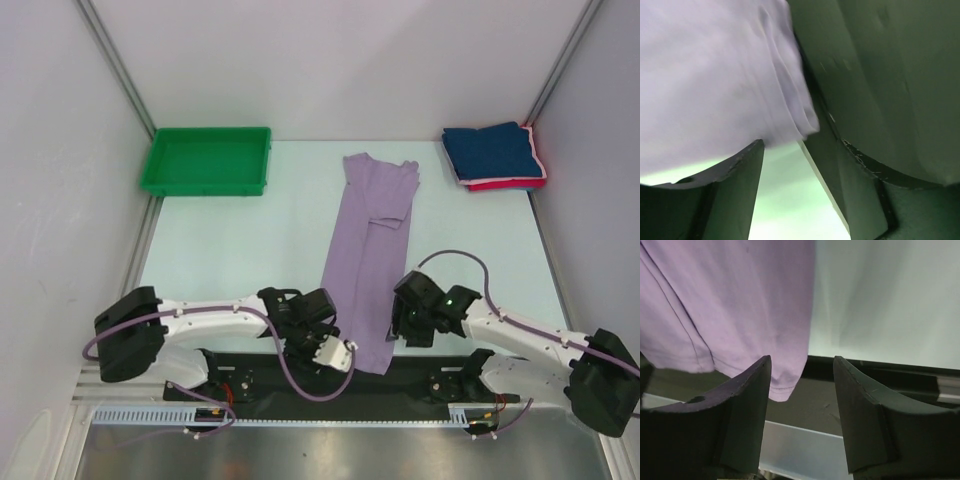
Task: Fold and stack the t-shirts
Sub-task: Fold the tshirt
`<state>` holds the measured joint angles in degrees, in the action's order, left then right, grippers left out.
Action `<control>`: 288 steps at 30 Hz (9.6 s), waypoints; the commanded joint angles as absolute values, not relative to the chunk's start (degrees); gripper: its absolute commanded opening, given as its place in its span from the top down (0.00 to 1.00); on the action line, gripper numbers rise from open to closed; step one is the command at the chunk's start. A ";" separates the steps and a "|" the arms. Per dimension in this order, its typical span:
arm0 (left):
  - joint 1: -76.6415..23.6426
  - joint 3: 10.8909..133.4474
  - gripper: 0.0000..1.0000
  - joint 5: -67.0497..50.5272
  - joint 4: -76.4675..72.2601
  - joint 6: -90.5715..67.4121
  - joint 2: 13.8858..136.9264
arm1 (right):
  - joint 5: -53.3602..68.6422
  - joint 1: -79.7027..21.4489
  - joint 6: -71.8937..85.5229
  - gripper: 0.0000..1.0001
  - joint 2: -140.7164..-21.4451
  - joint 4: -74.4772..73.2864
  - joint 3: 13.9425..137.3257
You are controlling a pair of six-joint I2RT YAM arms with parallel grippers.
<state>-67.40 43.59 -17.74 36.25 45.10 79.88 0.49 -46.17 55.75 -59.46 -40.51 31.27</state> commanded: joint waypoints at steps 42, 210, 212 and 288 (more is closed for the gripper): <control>-60.84 55.96 1.00 -14.41 34.89 47.02 82.43 | 8.52 -35.27 54.70 1.00 -60.45 -34.38 32.16; -27.07 91.93 0.45 -32.87 32.34 5.19 121.72 | 12.56 -4.83 26.90 0.70 -105.19 -21.45 69.95; -27.16 93.42 0.49 -33.31 32.34 4.92 123.39 | 12.57 -4.92 26.98 0.70 -106.61 -21.79 70.84; -47.81 63.81 0.42 -17.23 24.87 37.88 102.21 | 4.13 -20.13 46.84 0.55 -72.68 -29.54 34.81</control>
